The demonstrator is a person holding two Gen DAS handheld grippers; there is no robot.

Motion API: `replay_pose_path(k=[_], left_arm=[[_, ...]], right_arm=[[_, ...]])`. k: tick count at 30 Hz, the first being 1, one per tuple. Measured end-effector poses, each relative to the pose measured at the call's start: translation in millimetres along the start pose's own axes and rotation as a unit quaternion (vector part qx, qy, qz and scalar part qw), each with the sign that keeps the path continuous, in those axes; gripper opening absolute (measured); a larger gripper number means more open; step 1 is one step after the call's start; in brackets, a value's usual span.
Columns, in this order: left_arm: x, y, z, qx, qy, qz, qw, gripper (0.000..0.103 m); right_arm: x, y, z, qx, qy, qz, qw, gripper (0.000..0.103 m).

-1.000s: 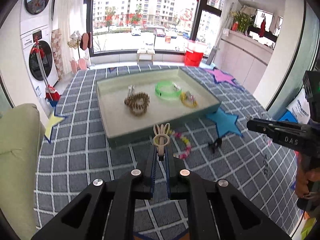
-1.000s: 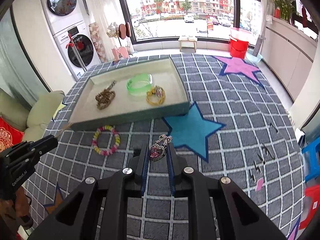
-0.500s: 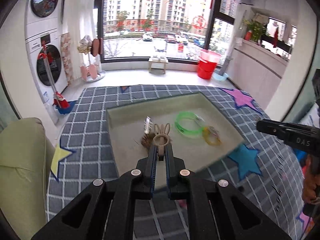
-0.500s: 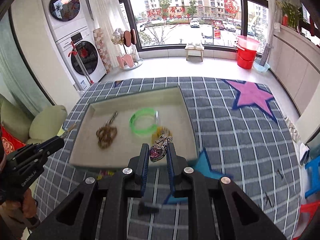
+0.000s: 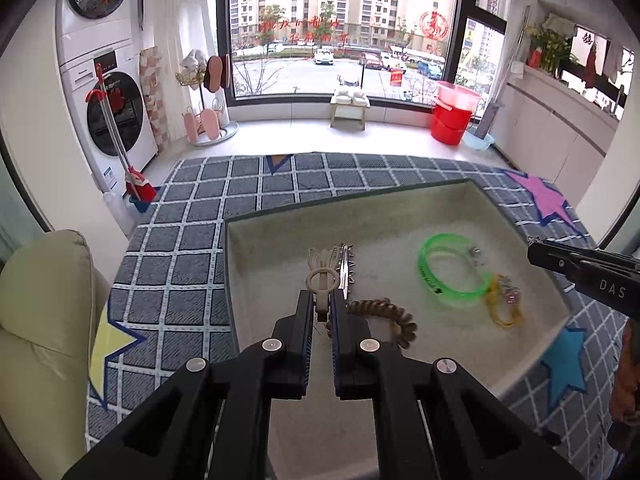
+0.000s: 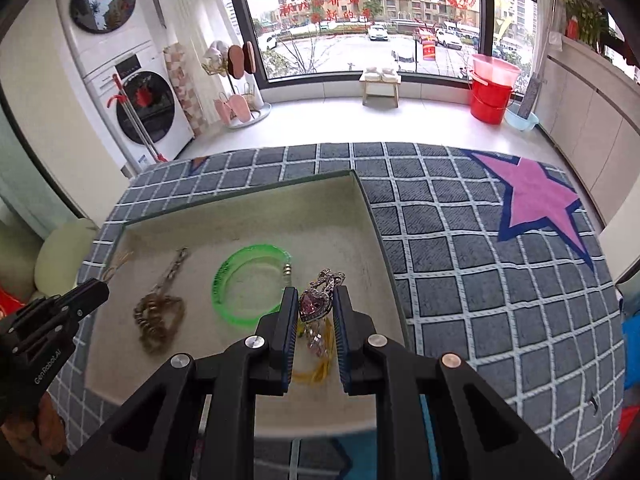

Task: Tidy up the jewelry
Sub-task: 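Carry the heart keychain and beige hair clip over the tray with both tools, then open the right tool to drop the heart keychain while the left tool releases the clip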

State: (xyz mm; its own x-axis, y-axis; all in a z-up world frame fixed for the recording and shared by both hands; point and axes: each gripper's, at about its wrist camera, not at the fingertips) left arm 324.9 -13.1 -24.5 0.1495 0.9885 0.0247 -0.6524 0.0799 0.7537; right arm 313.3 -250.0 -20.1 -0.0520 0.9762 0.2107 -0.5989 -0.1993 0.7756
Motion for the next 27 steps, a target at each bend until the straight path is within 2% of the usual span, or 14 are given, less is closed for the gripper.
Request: replay_pose_path(k=[11, 22, 24, 26, 27], left_arm=[[-7.5, -26.8, -6.1, 0.023, -0.018, 0.017, 0.9994, 0.021], [-22.1, -27.3, -8.9, 0.014, -0.048, 0.042, 0.9979, 0.022], [-23.8, -25.8, -9.2, 0.013, -0.051, 0.043, 0.9977, 0.022], [-24.3, -24.5, -9.3, 0.012, -0.052, 0.044, 0.9976, 0.022], [-25.3, -24.1, -9.1, 0.011, -0.053, 0.045, 0.9975, 0.022]], right_arm=[[-9.5, -26.1, 0.8, 0.014, -0.010, -0.007, 1.000, 0.019], [-14.0, -39.7, -5.9, 0.040, -0.019, 0.000, 0.999, 0.020], [-14.5, -39.5, -6.3, 0.042, -0.019, 0.002, 0.999, 0.026], [-14.6, -38.5, -6.7, 0.041, -0.018, -0.002, 0.999, 0.056], [-14.5, -38.5, -7.4, 0.042, -0.019, 0.002, 0.999, 0.062]])
Point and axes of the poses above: each gripper's, at about its wrist camera, not at the fingertips, and y roughly against the way its jaws point, x to its left, z to its top, and after that the axes turned 6 degrees about z, right-handed
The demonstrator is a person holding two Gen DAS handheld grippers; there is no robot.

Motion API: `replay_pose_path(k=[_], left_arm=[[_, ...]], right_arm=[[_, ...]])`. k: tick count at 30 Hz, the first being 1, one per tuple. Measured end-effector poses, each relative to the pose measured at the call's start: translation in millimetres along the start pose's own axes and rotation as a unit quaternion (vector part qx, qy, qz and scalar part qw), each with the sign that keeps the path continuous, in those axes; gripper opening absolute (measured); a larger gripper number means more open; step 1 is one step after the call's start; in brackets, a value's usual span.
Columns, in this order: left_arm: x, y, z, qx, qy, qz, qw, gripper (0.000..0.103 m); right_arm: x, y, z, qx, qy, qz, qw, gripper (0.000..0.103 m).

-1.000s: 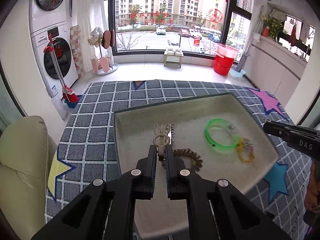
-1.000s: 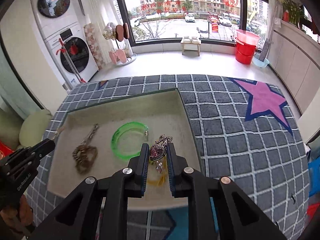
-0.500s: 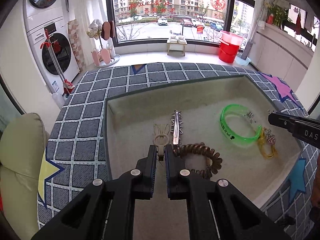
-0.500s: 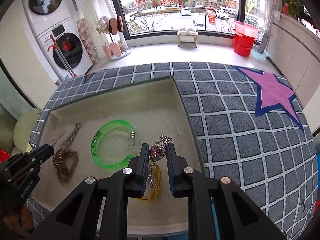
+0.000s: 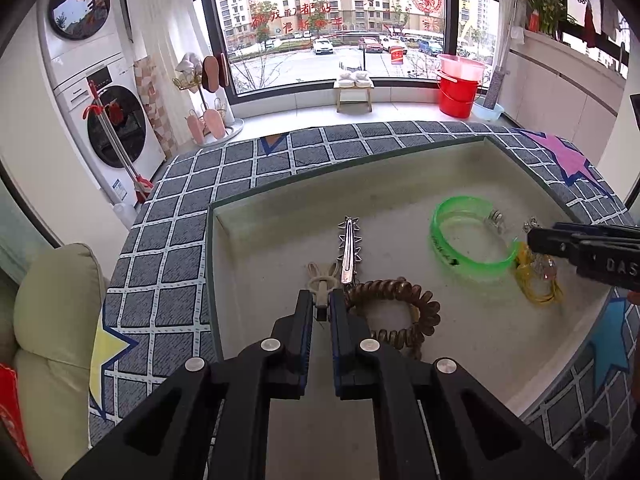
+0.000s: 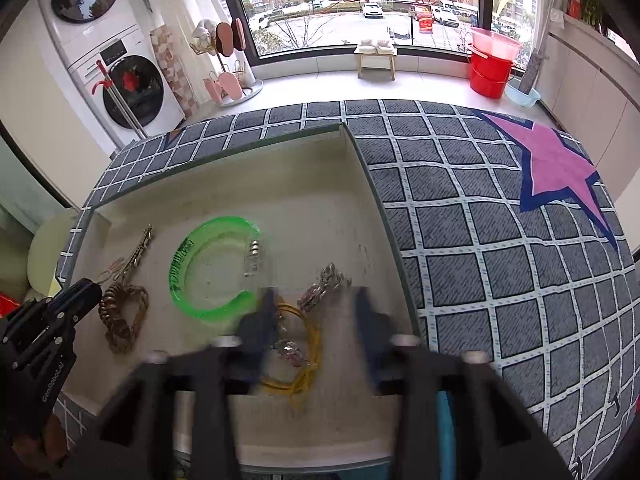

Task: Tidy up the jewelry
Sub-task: 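Open the right tool to drop the heart keychain while the left tool releases the clip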

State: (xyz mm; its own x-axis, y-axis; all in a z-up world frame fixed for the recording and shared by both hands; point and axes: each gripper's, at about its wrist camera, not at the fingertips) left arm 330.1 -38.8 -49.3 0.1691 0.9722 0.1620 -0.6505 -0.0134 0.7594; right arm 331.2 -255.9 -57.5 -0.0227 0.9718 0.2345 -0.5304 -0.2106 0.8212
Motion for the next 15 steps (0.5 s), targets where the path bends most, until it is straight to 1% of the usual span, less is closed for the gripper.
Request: replay_pose_path(k=[1, 5, 9, 15], left_arm=[[-0.1, 0.6, -0.5, 0.000, -0.001, 0.001, 1.0000, 0.022], [-1.6, 2.3, -1.1, -0.001, -0.005, 0.001, 1.0000, 0.022], [-1.1, 6.7, -0.7, -0.006, -0.007, 0.002, 1.0000, 0.022], [4.4, 16.8, 1.9, -0.012, 0.004, -0.001, 0.9999, 0.022]], right_arm=[[0.1, 0.1, -0.7, 0.001, -0.001, 0.005, 1.000, 0.064], [2.8, 3.9, -3.1, -0.002, 0.000, 0.018, 1.000, 0.064], [6.0, 16.8, -2.8, -0.019, -0.007, 0.030, 0.999, 0.064], [4.7, 36.4, -5.8, -0.034, -0.014, 0.032, 0.999, 0.064]])
Point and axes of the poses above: each gripper's, at about its wrist camera, not at the fingertips, and y roughly against the way its jaws point, x to its left, z to its top, and after that the axes turned 6 degrees about z, right-handed
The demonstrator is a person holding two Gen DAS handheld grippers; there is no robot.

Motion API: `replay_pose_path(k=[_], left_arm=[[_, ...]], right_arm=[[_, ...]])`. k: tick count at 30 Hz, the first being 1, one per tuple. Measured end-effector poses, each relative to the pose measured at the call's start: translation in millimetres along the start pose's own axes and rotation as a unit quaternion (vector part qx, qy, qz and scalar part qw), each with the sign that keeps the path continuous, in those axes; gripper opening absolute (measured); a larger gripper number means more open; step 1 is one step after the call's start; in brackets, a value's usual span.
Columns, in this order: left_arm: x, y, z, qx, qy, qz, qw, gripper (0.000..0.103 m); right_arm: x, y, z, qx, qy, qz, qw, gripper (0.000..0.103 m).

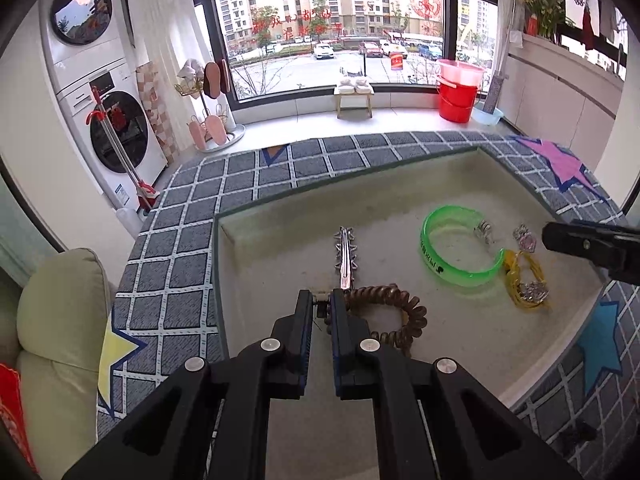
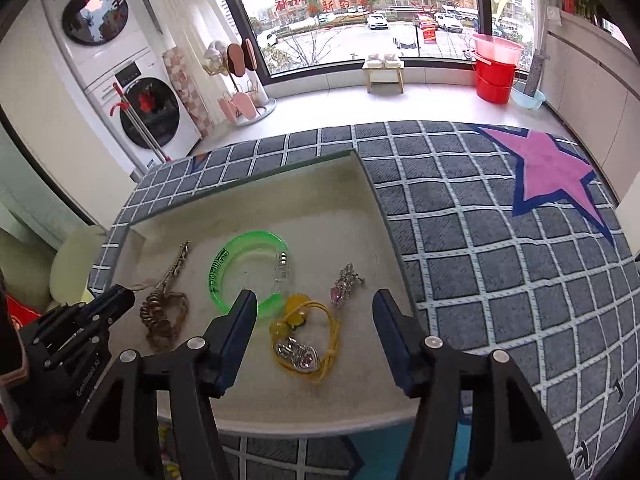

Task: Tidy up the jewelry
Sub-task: 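Open the right tool to drop the heart keychain while the left tool releases the clip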

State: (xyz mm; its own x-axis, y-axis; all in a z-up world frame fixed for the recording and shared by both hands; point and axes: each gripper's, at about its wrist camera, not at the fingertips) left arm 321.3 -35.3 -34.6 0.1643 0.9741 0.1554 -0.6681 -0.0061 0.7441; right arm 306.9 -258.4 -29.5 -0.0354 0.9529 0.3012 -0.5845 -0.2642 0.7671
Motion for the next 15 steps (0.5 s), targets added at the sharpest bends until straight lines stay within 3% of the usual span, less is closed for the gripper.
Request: replay_pose_path(k=[6, 8, 12, 14, 15], left_arm=[[1.6, 17.7, -0.5, -0.013, 0.001, 0.001, 0.9999, 0.022], [2.3, 23.2, -0.9, -0.019, 0.001, 0.002, 0.9998, 0.022], [6.2, 33.3, -1.0, -0.020, 0.008, 0.000, 0.9998, 0.022], [6.8, 35.4, -1.2, -0.020, 0.008, -0.002, 0.9998, 0.022], [7.4, 37.5, -2.3, -0.020, 0.008, -0.004, 0.9998, 0.022]], right_arm=[[-9.7, 13.8, -8.1, 0.005, -0.021, -0.003, 1.000, 0.065], [-11.8, 18.6, -11.5, 0.004, -0.026, -0.001, 1.000, 0.072], [-11.3, 30.6, -17.1, -0.004, -0.027, 0.002, 1.000, 0.073], [-8.4, 35.3, -19.6, -0.005, -0.023, 0.004, 1.000, 0.084], [-6.1, 38.5, -20.9, -0.008, -0.019, 0.005, 1.000, 0.084]])
Point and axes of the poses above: each gripper's, at about its wrist camera, not at the fingertips, and y roughly against the way its jaws point, x to its left, z to its top, and after that the axes turned 6 degrees about z, right-handed
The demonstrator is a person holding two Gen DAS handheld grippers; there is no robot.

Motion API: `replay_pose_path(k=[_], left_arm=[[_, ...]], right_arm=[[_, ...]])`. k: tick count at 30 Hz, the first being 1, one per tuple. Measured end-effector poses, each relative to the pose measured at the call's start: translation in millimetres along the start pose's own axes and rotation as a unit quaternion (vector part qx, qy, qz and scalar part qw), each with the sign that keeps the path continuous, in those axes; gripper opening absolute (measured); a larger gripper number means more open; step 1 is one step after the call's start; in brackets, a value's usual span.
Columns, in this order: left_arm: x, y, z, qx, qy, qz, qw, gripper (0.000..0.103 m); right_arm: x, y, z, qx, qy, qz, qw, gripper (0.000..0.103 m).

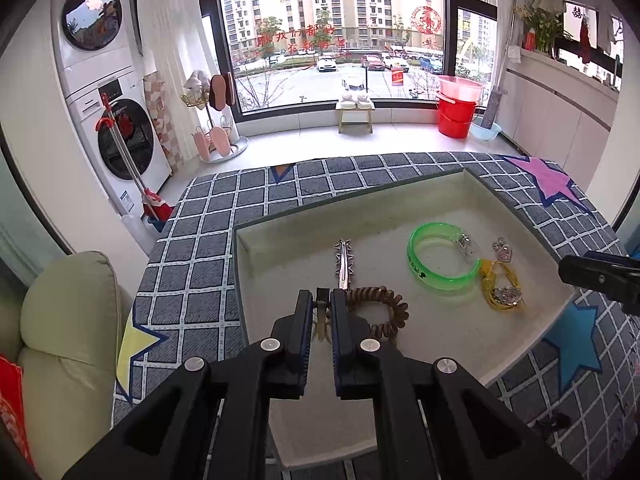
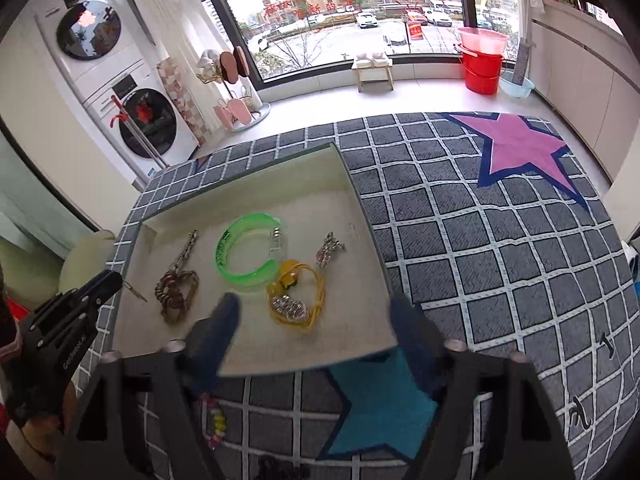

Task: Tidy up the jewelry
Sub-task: 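Open the right tool to drop the heart keychain while the left tool releases the clip, then move the right tool to the black claw clip while the left tool approaches the beaded bracelet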

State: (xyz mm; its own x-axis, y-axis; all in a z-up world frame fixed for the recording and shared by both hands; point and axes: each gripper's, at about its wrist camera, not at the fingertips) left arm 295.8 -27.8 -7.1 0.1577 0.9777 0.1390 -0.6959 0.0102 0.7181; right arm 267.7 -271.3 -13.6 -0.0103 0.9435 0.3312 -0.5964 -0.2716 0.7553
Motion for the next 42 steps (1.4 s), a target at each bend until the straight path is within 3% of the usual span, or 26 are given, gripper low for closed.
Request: replay_pose_path(k=[13, 15, 18, 19, 28, 42], left_arm=[[11.2, 32.1, -21.3, -0.004, 0.013, -0.020, 0.9997, 0.023], [12.6, 37.7, -24.9, -0.001, 0.015, -0.016, 0.9998, 0.103], [13.4, 43.1, -30.7, -0.018, 0.020, -0.008, 0.9996, 0.103], [14.5, 45.9, -30.4, -0.021, 0.020, -0.008, 0.9995, 0.103], [18.3, 61.5, -32.9, -0.020, 0.029, -0.012, 0.9993, 0.103], [2.4, 89.0, -72.6, -0.002, 0.014, -0.029, 0.9995, 0.103]], right_arm=[[14.8, 28.8, -21.7, -0.004, 0.016, 0.015, 1.000, 0.086], [17.0, 33.2, -26.6, -0.007, 0.016, 0.015, 1.000, 0.086], [19.2, 37.5, -33.8, -0.010, 0.017, 0.013, 1.000, 0.090], [20.3, 38.7, -36.3, -0.011, 0.019, 0.012, 1.000, 0.103], [29.6, 56.6, -51.7, -0.043, 0.030, 0.005, 0.999, 0.103], [41.1, 73.8, -79.7, 0.004, 0.061, -0.009, 0.998, 0.103]])
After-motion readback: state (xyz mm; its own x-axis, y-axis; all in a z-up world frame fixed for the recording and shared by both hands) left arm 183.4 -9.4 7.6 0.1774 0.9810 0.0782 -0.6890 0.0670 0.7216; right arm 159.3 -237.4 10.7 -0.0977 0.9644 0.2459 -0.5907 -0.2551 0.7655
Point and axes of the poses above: each gripper's, at about its wrist camera, not at the fingertips, and y roughly against the way its jaws point, x to its left, z to its top, and after that the axes turned 6 degrees about z, right-handed
